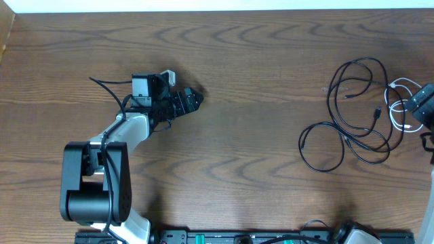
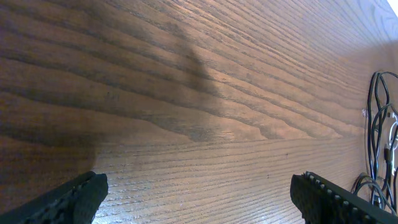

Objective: Untangle cables

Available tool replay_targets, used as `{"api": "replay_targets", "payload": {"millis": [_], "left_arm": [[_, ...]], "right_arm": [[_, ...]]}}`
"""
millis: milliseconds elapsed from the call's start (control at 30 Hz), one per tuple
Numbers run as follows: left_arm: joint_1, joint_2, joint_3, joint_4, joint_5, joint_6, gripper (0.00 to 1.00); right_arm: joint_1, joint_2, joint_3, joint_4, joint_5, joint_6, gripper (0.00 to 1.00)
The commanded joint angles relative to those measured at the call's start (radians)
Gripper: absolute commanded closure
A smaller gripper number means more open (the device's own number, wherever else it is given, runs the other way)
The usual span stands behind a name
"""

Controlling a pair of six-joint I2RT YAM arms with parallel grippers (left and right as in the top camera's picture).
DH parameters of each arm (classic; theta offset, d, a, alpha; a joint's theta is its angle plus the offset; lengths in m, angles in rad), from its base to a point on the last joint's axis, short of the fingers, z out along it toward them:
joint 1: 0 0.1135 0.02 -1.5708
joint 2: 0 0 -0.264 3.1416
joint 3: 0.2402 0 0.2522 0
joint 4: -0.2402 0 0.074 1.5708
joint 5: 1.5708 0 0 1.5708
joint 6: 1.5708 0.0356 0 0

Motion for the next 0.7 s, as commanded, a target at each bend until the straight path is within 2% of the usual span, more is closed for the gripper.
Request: {"api": "replay_targets", "payload": {"millis": [0,400,667], "left_arm": [[-0.002,-0.006,-0.004,0.000,0.006,0.006,0.00],[-0.002,-0.006,-0.004,0.001,0.006,0.006,0.00],[-0.002,-0.006,-0.004,0.000,0.006,0.006,0.00]], "right_arm": [[0.042,-0.022,-0.002,-0.006,0.005,0.010,0.01],[0.225,-0.023,-0.002,-0.013,0.005,0.011,0.01],[0.286,0.005,-0.002,-0.013,0.005,0.011,0.01]]}}
